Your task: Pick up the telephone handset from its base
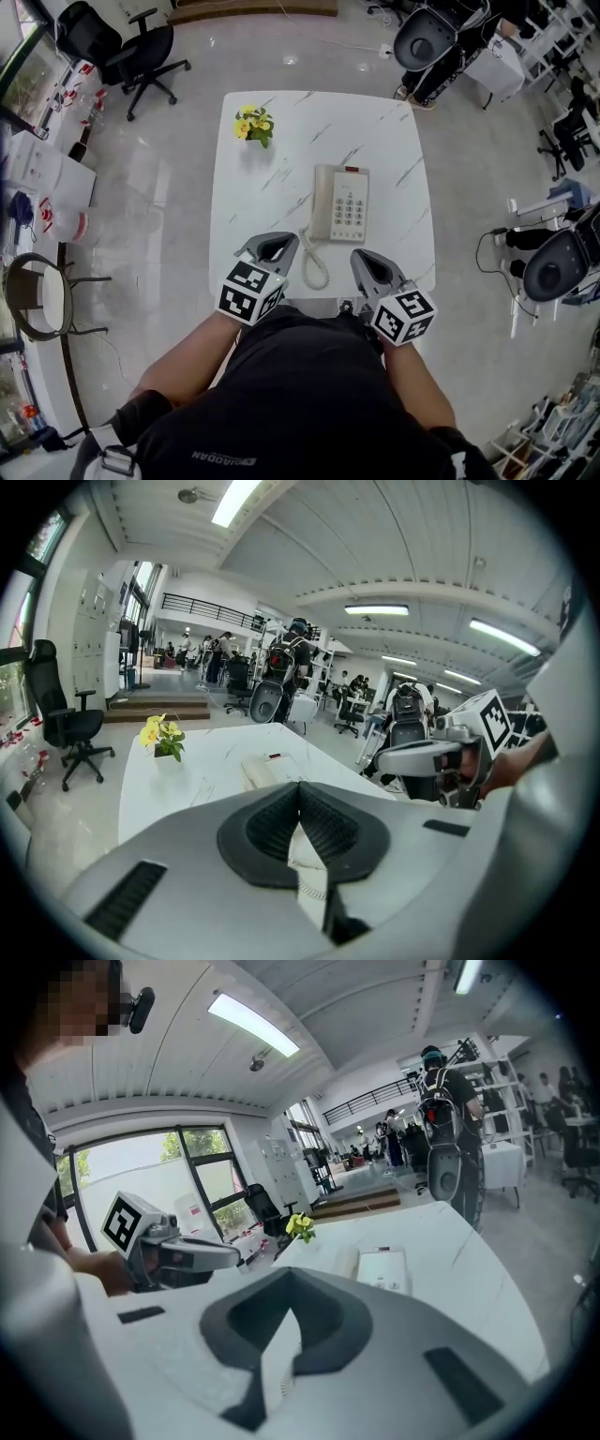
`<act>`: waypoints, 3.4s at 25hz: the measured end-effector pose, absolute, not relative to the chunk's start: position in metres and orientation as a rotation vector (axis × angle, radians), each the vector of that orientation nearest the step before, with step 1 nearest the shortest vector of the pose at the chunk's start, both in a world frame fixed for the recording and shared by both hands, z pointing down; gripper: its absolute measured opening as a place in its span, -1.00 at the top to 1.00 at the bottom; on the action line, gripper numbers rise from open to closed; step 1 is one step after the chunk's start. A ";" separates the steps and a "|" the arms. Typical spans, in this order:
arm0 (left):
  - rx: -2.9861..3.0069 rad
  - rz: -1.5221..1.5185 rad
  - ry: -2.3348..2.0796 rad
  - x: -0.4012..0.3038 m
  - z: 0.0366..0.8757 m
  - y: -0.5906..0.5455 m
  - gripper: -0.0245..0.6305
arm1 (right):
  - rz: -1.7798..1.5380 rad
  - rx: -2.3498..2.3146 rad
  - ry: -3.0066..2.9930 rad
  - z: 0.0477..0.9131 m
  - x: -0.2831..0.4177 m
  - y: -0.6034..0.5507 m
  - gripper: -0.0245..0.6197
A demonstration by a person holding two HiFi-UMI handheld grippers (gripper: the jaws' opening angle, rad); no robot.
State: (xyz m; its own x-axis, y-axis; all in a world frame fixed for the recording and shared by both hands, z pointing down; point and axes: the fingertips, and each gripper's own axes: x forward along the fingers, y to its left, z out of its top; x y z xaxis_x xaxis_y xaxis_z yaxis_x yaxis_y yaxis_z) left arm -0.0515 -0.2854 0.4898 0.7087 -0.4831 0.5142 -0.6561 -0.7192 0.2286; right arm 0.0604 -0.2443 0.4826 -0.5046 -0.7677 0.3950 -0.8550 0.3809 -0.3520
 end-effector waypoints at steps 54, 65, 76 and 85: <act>2.368 0.625 -1.285 0.001 0.484 -0.301 0.41 | 0.701 1.163 -2.626 0.475 0.129 -0.258 0.92; 2.290 0.624 -1.355 0.013 0.505 -0.318 0.42 | 0.707 1.124 -2.630 0.482 0.152 -0.255 0.92; 2.147 0.780 -1.403 0.030 0.576 -0.379 0.36 | 0.716 1.102 -2.602 0.492 0.179 -0.261 0.92; 1.978 0.850 -1.384 0.035 0.629 -0.405 0.25 | 0.765 1.131 -2.556 0.500 0.207 -0.271 0.92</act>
State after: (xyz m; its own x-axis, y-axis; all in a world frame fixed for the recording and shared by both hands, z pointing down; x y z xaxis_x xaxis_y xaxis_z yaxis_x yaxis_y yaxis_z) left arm 0.0355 -0.4055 0.6285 0.2607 -0.5844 0.7684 -0.9497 -0.2983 0.0953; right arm 0.2067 -0.2706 0.4997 -0.6702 -0.6146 0.4160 -0.7421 0.5624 -0.3647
